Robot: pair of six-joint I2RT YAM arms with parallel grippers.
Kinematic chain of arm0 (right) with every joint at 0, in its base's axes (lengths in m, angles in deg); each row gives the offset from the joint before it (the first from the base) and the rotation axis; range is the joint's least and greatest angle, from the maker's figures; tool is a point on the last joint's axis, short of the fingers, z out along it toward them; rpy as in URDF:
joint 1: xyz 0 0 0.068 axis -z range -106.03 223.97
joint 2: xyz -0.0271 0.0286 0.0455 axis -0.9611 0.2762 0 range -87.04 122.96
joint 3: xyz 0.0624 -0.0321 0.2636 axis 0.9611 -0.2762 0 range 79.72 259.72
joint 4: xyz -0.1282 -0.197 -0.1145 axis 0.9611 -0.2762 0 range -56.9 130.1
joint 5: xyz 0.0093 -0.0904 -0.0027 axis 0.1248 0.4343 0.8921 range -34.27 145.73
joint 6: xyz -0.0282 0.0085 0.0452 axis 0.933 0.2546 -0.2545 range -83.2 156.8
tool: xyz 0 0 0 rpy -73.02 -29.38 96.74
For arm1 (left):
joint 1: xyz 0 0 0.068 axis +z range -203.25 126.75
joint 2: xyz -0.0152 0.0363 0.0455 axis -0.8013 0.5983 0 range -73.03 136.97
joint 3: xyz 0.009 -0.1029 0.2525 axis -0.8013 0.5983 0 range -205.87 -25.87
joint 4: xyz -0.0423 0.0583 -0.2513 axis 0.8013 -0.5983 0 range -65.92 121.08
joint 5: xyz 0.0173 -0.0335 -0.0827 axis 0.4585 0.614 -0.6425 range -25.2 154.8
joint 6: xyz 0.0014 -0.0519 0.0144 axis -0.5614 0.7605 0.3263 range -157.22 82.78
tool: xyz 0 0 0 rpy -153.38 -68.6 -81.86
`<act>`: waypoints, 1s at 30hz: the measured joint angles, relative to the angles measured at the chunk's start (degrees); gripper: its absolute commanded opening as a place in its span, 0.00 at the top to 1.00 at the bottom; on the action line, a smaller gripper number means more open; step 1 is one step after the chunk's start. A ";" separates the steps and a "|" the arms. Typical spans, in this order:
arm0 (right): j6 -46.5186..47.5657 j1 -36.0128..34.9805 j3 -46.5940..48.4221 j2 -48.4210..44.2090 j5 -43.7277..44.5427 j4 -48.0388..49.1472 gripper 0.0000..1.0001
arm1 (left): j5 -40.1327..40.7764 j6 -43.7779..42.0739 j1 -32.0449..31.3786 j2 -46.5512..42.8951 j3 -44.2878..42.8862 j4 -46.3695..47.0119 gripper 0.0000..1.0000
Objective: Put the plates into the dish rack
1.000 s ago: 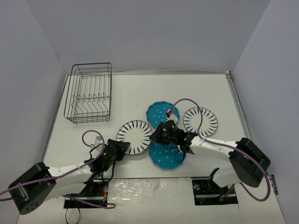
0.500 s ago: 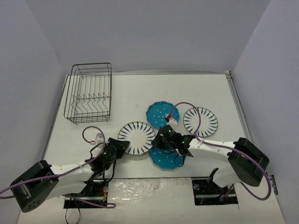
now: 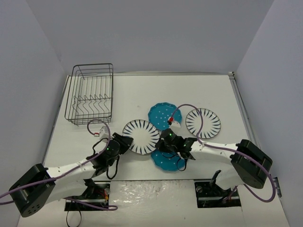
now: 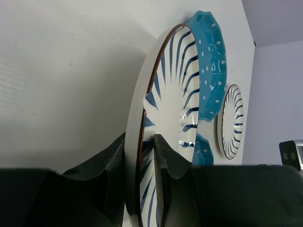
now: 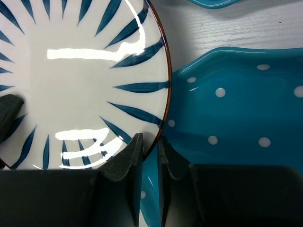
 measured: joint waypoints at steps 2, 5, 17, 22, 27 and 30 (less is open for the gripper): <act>0.18 -0.22 0.00 -0.10 0.45 -0.29 1.00 | -0.25 -1.69 0.08 -0.89 -0.99 -0.84 1.00; 0.49 -0.49 0.00 -0.39 1.15 -0.67 1.00 | -1.09 -3.85 0.11 -1.93 -2.46 -1.31 1.00; 3.34 -2.43 3.70 -0.60 2.97 -6.30 1.00 | -3.85 -12.80 0.13 -7.54 -5.78 -7.56 1.00; 4.73 -2.66 6.22 -0.60 4.10 -8.27 0.87 | -3.74 -16.19 0.15 -10.37 -6.95 -9.01 1.00; 6.02 -3.36 8.08 -0.58 4.14 -9.49 0.70 | -3.76 -18.76 0.19 -13.48 -8.31 -12.30 1.00; 6.72 -4.02 9.23 -0.55 3.92 -9.68 0.60 | -3.89 -20.36 0.19 -14.85 -9.69 -14.73 1.00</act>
